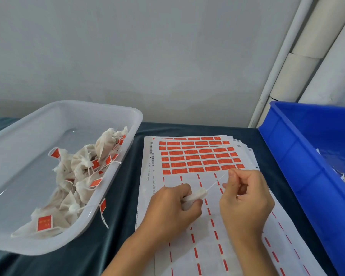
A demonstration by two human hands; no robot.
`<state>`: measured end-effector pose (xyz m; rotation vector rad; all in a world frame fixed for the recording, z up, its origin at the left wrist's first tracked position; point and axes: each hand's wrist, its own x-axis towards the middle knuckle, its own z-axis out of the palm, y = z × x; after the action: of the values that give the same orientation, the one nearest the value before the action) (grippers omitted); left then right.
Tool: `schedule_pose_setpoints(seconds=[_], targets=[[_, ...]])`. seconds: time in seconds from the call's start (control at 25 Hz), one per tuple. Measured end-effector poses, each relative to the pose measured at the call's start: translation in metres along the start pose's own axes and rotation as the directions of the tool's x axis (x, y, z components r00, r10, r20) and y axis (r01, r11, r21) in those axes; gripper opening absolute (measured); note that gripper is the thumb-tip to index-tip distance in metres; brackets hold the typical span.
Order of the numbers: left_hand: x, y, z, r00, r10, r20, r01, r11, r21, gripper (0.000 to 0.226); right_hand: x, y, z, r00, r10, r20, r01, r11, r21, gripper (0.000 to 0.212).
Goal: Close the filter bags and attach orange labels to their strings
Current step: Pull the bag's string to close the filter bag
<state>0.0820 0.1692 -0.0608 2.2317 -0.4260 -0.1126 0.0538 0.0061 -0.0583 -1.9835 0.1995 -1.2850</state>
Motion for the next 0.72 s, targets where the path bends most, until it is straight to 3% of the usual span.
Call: schedule_pose_setpoints(seconds=[0.12, 0.32, 0.52, 0.72], targets=[[-0.003, -0.001, -0.002, 0.999, 0.053, 0.005, -0.053, 0.999, 0.008, 0.027, 0.000, -0.002, 0.002, 0.999, 0.036, 0.038, -0.039, 0.995, 0.093, 0.003], [-0.003, 0.000, -0.009, 0.993, 0.063, 0.101, -0.026, 0.943, -0.333, 0.008, 0.002, 0.000, 0.004, 0.961, 0.254, 0.112, -0.271, 0.946, 0.180, 0.003], [-0.001, 0.001, -0.019, 0.987, 0.078, 0.139, -0.018, 0.921, -0.388, 0.031, 0.002, -0.003, 0.005, 0.946, 0.283, 0.156, -0.311, 0.928, 0.206, 0.008], [0.002, -0.003, -0.021, 0.993, 0.042, 0.110, 0.019, 0.864, -0.503, 0.026, -0.001, 0.000, 0.006, 0.932, 0.291, 0.218, -0.330, 0.928, 0.175, 0.014]])
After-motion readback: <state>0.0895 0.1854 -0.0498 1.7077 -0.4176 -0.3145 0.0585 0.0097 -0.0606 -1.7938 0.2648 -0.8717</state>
